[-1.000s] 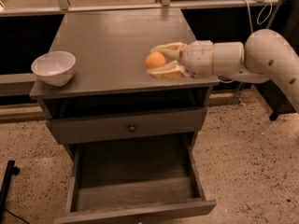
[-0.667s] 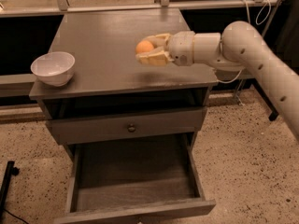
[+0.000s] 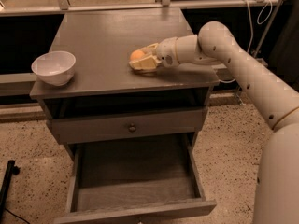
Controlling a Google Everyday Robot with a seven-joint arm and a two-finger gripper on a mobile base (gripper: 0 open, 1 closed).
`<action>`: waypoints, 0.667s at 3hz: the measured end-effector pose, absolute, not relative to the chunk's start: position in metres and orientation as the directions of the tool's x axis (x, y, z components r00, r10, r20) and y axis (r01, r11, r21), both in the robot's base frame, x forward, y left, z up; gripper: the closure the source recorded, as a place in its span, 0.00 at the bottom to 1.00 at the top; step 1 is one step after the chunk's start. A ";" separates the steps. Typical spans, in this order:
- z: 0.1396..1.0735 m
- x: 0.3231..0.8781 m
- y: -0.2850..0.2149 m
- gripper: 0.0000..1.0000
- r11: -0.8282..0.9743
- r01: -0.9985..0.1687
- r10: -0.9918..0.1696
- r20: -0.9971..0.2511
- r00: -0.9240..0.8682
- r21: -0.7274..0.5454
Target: Pick orange from middle drawer and place on counter
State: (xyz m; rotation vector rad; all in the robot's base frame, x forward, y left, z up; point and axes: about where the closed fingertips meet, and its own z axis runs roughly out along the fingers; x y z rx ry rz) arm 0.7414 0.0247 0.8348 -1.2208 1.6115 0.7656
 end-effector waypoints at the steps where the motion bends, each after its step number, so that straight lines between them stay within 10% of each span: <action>1: 0.835 0.741 0.025 0.51 0.308 -0.950 -0.362 -0.930 -0.061 -0.058; 2: 0.835 0.741 0.025 0.28 0.308 -0.950 -0.362 -0.930 -0.061 -0.058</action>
Offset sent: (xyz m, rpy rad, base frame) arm 0.0000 0.0000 0.0000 0.0000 0.0000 0.0000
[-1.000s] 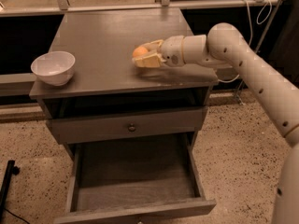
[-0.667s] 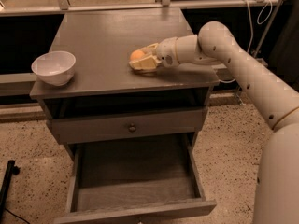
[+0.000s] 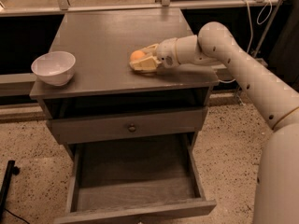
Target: Pick orange from middle drawer and place on counter
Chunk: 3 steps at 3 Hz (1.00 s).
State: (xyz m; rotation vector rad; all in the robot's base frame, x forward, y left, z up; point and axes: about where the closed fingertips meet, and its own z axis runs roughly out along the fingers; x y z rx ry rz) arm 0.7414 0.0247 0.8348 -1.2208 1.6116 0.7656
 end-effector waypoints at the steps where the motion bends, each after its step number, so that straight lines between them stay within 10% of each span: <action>1: 0.835 0.741 0.025 0.04 0.308 -0.950 -0.362 -0.930 -0.060 -0.058; 3: 0.920 0.699 0.048 0.00 0.196 -0.963 -0.465 -0.882 0.076 -0.186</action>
Offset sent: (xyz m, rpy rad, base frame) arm -0.0133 0.0282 0.0720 -0.1200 -0.0801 0.0726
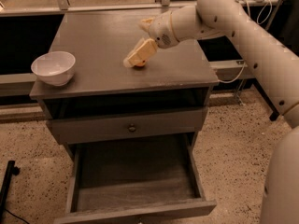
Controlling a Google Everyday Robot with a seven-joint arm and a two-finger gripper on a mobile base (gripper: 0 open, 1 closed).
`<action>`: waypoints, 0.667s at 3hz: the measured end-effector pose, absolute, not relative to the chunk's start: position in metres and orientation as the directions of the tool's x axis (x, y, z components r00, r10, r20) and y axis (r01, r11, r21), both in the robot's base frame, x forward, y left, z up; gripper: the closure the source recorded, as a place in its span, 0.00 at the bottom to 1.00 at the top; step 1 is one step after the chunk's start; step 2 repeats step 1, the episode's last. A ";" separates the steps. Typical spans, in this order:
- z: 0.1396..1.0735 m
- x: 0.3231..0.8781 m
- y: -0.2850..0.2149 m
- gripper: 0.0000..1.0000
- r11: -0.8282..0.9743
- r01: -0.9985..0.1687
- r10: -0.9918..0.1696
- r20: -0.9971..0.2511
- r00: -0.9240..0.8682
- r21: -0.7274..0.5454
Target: Pick orange from middle drawer and place on counter
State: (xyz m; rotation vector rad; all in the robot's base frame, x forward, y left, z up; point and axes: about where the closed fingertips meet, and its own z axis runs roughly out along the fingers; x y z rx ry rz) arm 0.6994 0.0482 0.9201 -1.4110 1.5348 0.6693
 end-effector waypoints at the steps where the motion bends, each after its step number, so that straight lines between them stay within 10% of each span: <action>1: 0.920 0.699 0.048 0.00 0.196 -0.963 -0.465 -0.882 0.076 -0.186; 2: 0.920 0.699 0.048 0.00 0.196 -0.963 -0.465 -0.882 0.076 -0.186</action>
Offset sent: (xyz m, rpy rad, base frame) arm 0.0000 0.0000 0.0000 0.0000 0.0000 0.0000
